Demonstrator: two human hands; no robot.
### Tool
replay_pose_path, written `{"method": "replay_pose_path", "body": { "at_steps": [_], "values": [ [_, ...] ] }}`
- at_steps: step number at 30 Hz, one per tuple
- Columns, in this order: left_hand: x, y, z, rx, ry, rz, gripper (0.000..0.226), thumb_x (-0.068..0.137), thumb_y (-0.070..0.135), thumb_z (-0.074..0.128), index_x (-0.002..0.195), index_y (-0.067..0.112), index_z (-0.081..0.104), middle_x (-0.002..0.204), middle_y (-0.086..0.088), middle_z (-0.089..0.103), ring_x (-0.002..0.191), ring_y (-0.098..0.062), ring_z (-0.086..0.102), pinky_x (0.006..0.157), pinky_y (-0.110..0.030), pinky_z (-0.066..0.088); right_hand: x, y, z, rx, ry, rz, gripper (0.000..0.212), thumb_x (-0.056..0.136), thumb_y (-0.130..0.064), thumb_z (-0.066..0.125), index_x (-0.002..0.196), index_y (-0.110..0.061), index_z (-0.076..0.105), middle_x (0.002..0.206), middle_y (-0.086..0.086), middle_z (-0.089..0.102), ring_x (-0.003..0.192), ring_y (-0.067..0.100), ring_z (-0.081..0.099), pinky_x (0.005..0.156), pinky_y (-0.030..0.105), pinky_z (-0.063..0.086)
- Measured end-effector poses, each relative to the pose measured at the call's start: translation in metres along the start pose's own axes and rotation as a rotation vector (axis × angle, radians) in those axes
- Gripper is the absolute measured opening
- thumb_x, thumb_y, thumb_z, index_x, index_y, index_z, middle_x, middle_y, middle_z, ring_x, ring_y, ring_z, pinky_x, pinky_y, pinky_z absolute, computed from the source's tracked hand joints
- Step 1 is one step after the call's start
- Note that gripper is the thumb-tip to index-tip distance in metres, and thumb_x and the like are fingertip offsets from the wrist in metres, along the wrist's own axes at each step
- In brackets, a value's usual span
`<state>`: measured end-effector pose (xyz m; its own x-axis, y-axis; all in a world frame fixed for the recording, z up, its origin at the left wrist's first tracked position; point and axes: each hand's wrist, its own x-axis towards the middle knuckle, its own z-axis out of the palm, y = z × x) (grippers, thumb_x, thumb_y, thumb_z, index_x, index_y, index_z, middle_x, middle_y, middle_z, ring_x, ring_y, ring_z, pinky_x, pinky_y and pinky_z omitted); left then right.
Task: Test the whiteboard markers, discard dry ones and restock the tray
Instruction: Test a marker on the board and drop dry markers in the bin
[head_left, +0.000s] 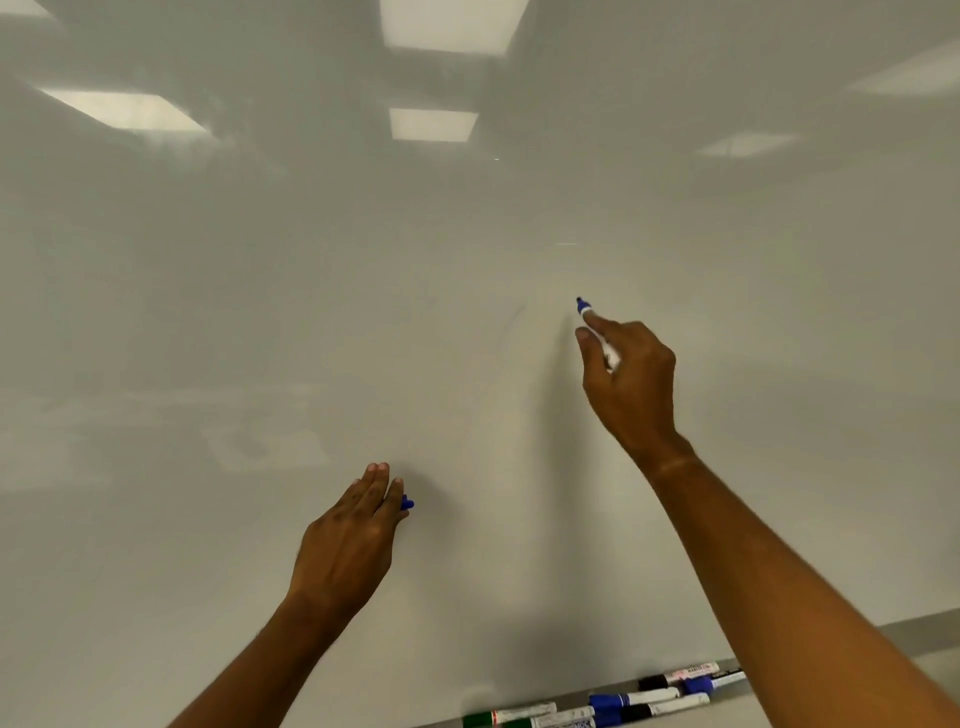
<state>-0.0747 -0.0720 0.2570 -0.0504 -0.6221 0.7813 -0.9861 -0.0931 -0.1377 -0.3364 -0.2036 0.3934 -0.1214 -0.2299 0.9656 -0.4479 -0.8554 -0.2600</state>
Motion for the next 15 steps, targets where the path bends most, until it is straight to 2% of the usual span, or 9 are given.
{"method": "replay_pose_path", "body": {
  "at_steps": [2, 4, 6, 7, 8, 10, 12, 13, 15],
  "values": [
    [0.0, 0.0, 0.002, 0.026, 0.032, 0.017, 0.039, 0.073, 0.014, 0.08, 0.108, 0.002, 0.069, 0.117, -0.019, 0.064, 0.104, -0.031, 0.064, 0.063, -0.04, 0.057, 0.007, 0.005, 0.006, -0.048, -0.025, -0.003, 0.027, 0.092, -0.011, 0.058, 0.117, -0.002, 0.066, 0.08, 0.009, 0.063, 0.068, 0.014, 0.054, 0.062, 0.02, 0.039],
    [0.0, 0.001, 0.002, 0.044, 0.082, 0.039, 0.031, 0.092, 0.024, 0.054, 0.109, 0.003, 0.069, 0.118, -0.018, 0.064, 0.105, -0.03, 0.064, 0.064, -0.039, 0.057, -0.001, 0.01, 0.013, -0.166, -0.122, -0.016, 0.03, 0.091, -0.007, 0.056, 0.12, 0.0, 0.062, 0.081, 0.011, 0.058, 0.068, 0.017, 0.054, 0.06, 0.021, 0.034],
    [0.001, 0.0, 0.002, 0.035, 0.071, 0.034, 0.056, 0.101, 0.033, 0.022, 0.109, 0.004, 0.069, 0.118, -0.017, 0.064, 0.105, -0.028, 0.064, 0.064, -0.037, 0.057, -0.021, 0.014, 0.017, -0.253, -0.253, -0.017, 0.032, 0.093, -0.009, 0.055, 0.124, -0.001, 0.06, 0.081, 0.009, 0.051, 0.065, 0.019, 0.053, 0.056, 0.018, 0.03],
    [0.001, 0.001, 0.001, 0.033, 0.067, 0.026, 0.06, 0.101, 0.034, 0.018, 0.109, 0.004, 0.069, 0.118, -0.017, 0.064, 0.105, -0.028, 0.064, 0.063, -0.037, 0.057, -0.031, 0.017, 0.017, -0.247, -0.28, 0.029, 0.033, 0.094, -0.01, 0.054, 0.125, -0.001, 0.058, 0.082, 0.006, 0.047, 0.063, 0.016, 0.049, 0.053, 0.013, 0.027],
    [0.001, 0.001, 0.0, 0.033, 0.053, 0.023, 0.055, 0.1, 0.033, 0.023, 0.109, 0.004, 0.069, 0.117, -0.017, 0.064, 0.104, -0.028, 0.064, 0.063, -0.037, 0.057, -0.039, 0.021, 0.015, -0.235, -0.267, 0.098, 0.033, 0.095, -0.012, 0.053, 0.126, -0.002, 0.057, 0.082, 0.003, 0.045, 0.061, 0.012, 0.045, 0.052, 0.009, 0.025],
    [0.0, 0.002, -0.001, 0.051, 0.055, 0.026, 0.03, 0.091, 0.023, 0.056, 0.108, 0.003, 0.07, 0.117, -0.018, 0.064, 0.103, -0.029, 0.065, 0.062, -0.038, 0.057, -0.053, 0.027, 0.01, -0.204, -0.234, 0.21, 0.033, 0.095, -0.012, 0.053, 0.126, -0.002, 0.057, 0.081, 0.003, 0.043, 0.057, 0.008, 0.039, 0.05, 0.011, 0.03],
    [-0.001, 0.004, 0.0, 0.037, 0.034, 0.016, 0.04, 0.07, 0.014, 0.082, 0.106, 0.001, 0.071, 0.115, -0.019, 0.065, 0.102, -0.031, 0.065, 0.062, -0.039, 0.057, -0.071, 0.031, 0.004, -0.202, -0.306, 0.179, 0.033, 0.093, -0.01, 0.056, 0.125, -0.002, 0.058, 0.08, 0.003, 0.043, 0.055, 0.006, 0.038, 0.049, 0.017, 0.037],
    [-0.002, 0.005, 0.002, 0.031, 0.02, 0.011, 0.045, 0.065, 0.012, 0.085, 0.106, 0.001, 0.07, 0.115, -0.019, 0.065, 0.102, -0.031, 0.065, 0.062, -0.04, 0.057, -0.08, 0.034, 0.001, -0.195, -0.339, 0.19, 0.033, 0.093, -0.011, 0.056, 0.125, -0.003, 0.058, 0.08, 0.002, 0.043, 0.054, 0.005, 0.038, 0.048, 0.013, 0.035],
    [-0.002, 0.01, 0.005, 0.038, 0.043, 0.022, 0.041, 0.069, 0.011, 0.083, 0.106, 0.001, 0.07, 0.115, -0.019, 0.065, 0.102, -0.031, 0.065, 0.062, -0.04, 0.057, -0.095, 0.039, -0.006, -0.191, -0.352, 0.292, 0.034, 0.094, -0.012, 0.055, 0.128, -0.006, 0.057, 0.08, 0.001, 0.043, 0.056, 0.003, 0.04, 0.048, 0.01, 0.03]
  ]
}}
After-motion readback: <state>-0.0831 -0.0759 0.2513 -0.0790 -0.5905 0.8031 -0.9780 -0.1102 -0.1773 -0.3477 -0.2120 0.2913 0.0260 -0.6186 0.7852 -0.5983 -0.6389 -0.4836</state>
